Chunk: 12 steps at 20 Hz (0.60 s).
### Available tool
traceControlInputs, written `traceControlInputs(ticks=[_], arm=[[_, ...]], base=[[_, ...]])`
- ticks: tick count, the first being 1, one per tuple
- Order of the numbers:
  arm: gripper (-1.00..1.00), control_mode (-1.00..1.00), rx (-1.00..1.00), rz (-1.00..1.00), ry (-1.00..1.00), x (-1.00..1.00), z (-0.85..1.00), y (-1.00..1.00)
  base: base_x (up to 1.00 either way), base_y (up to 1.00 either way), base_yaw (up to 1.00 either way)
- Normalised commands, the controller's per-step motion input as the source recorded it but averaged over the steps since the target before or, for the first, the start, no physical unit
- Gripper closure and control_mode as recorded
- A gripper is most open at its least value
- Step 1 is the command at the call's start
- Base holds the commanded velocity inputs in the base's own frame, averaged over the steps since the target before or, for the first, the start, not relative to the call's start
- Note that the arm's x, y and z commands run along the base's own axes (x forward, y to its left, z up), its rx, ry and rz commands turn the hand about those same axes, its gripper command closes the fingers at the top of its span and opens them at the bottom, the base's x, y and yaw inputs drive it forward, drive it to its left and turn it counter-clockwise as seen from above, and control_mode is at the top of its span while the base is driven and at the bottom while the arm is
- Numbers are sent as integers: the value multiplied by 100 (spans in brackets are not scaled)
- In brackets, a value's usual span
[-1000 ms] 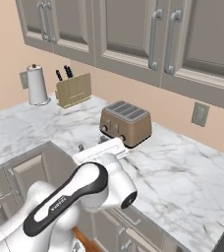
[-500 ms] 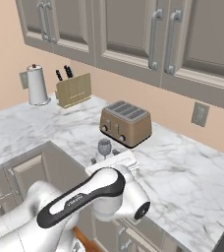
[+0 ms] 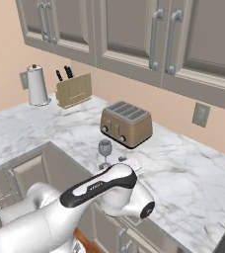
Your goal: Retrieve the wine glasses from the counter and place one next to each plate.
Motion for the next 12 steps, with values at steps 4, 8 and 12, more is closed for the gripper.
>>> traceControlInputs(ticks=[4, 8, 12], arm=[[-100, -100, 0, 0, 0, 38, -45, 0], [-100, -100, 0, 0, 0, 14, -13, 0], [-100, -100, 0, 0, 4, 26, -19, 0]], base=[[0, 0, 0], [0, 0, 0], [0, 0, 0]])
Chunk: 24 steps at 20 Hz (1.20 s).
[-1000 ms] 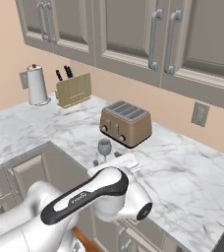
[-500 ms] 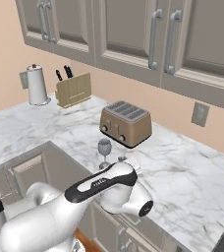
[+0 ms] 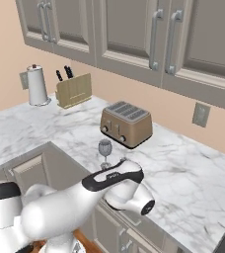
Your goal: Retrieve the wine glasses from the counter and place one next to each plate.
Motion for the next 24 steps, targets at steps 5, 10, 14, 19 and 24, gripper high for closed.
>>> traceControlInputs(ticks=[5, 10, 14, 19, 24], arm=[[-100, -100, 0, 0, 4, 27, -21, 0], [-100, -100, 0, 0, 2, 20, -17, 0], [-100, -100, 0, 0, 3, 12, -13, 11], [-100, -100, 0, 0, 4, 24, -12, 16], [-100, -100, 0, 0, 1, 27, -9, 12]], base=[[0, 0, 0], [0, 0, 0], [0, 0, 0], [0, 0, 0], [0, 0, 0]])
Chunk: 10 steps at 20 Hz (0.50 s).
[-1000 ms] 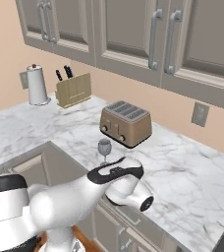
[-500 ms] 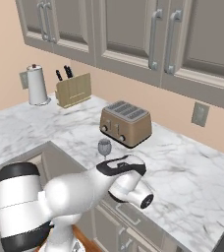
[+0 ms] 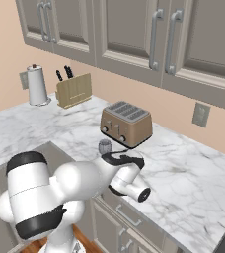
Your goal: Retrieve the wine glasses from the counter and place one next to each plate.
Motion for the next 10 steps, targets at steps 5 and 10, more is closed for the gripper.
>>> traceControlInputs(ticks=[5, 10], arm=[[-100, -100, 0, 0, 0, 12, -17, 10], [-100, -100, 0, 0, 0, 0, -13, 9]], base=[[0, 0, 0], [0, 0, 0]])
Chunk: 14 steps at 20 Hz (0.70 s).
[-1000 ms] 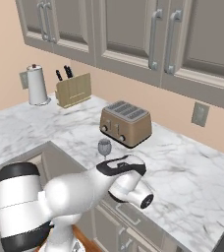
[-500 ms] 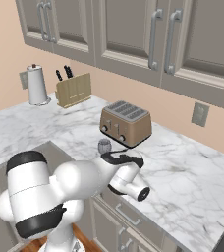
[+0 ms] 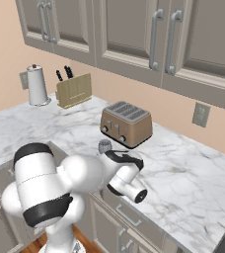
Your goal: Retrieve the wine glasses from the counter and place one next to each plate.
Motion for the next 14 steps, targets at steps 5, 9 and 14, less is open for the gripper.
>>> traceControlInputs(ticks=[5, 9, 14], arm=[[-100, -100, 0, 0, 0, 0, 0, 15], [-100, -100, 0, 0, 1, 14, 0, 1], [-100, -100, 1, 0, 7, 24, -3, 0]], base=[[0, 0, 0], [0, 0, 0], [0, 0, 0]])
